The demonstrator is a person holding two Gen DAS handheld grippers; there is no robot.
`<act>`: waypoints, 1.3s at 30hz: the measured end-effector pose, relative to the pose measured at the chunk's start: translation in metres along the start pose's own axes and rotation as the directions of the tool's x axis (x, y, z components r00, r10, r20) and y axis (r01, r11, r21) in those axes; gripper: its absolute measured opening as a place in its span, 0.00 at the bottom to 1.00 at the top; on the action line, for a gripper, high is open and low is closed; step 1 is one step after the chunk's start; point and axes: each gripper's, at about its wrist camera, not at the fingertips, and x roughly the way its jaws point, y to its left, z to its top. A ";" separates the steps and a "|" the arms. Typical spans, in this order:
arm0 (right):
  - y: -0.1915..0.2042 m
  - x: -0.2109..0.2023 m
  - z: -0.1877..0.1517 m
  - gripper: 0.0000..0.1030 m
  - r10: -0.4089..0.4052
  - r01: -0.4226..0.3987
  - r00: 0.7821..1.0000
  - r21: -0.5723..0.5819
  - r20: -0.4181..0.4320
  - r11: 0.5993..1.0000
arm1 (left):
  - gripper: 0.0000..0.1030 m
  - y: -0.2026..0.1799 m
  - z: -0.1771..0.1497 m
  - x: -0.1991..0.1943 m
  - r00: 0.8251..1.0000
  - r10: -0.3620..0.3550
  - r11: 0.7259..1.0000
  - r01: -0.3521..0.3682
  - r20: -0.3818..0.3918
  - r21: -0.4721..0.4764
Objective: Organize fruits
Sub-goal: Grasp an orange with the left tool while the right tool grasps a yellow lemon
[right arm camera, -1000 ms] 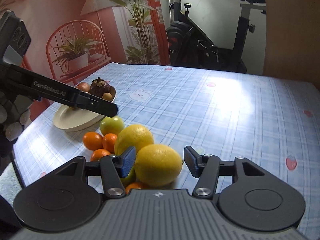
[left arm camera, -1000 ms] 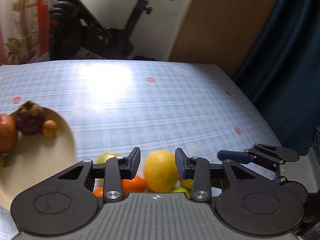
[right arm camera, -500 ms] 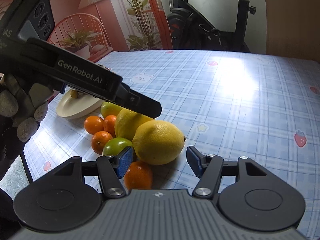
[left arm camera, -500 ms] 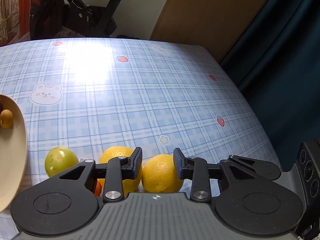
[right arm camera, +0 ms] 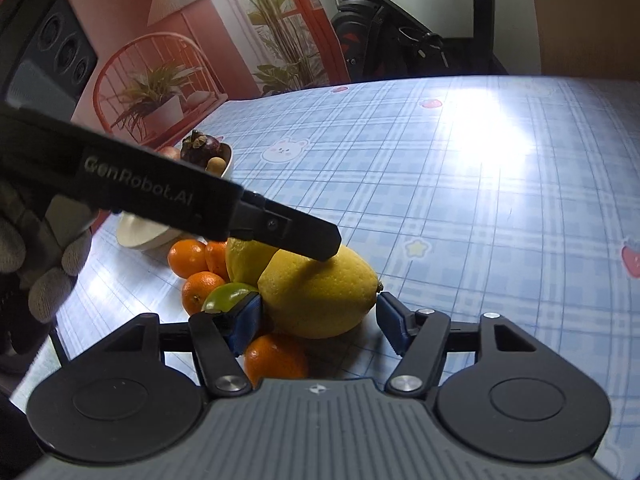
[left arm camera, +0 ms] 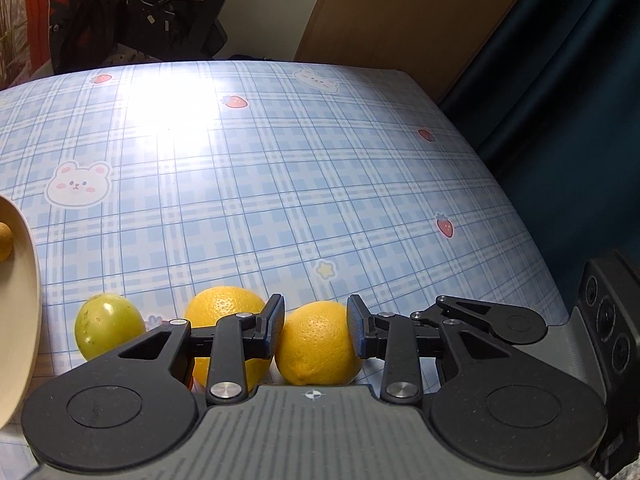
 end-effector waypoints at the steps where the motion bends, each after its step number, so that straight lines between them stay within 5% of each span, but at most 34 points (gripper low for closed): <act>1: 0.003 0.000 0.000 0.63 -0.017 0.017 1.000 -0.029 0.001 0.999 | 0.35 0.001 0.001 0.000 1.000 -0.006 1.000 0.006 0.001 -0.009; 11: 0.006 0.000 -0.005 0.63 -0.108 0.108 0.994 -0.211 0.012 0.971 | 0.37 0.000 0.013 0.015 0.998 -0.058 0.994 0.057 -0.006 -0.089; 15: 0.000 0.000 -0.007 0.64 -0.092 0.094 0.996 -0.180 0.019 0.979 | 0.48 -0.006 0.013 0.021 0.998 -0.060 0.996 0.059 -0.022 -0.063; 28: -0.031 -0.007 -0.012 0.65 -0.020 0.015 0.999 0.158 0.032 0.987 | 0.48 -0.020 0.008 0.034 0.995 -0.090 0.996 0.089 -0.045 -0.010; 39: -0.016 -0.013 -0.008 0.63 -0.077 0.073 0.996 0.073 0.054 0.995 | 0.47 -0.015 0.009 0.025 0.994 -0.103 0.994 0.103 -0.024 -0.031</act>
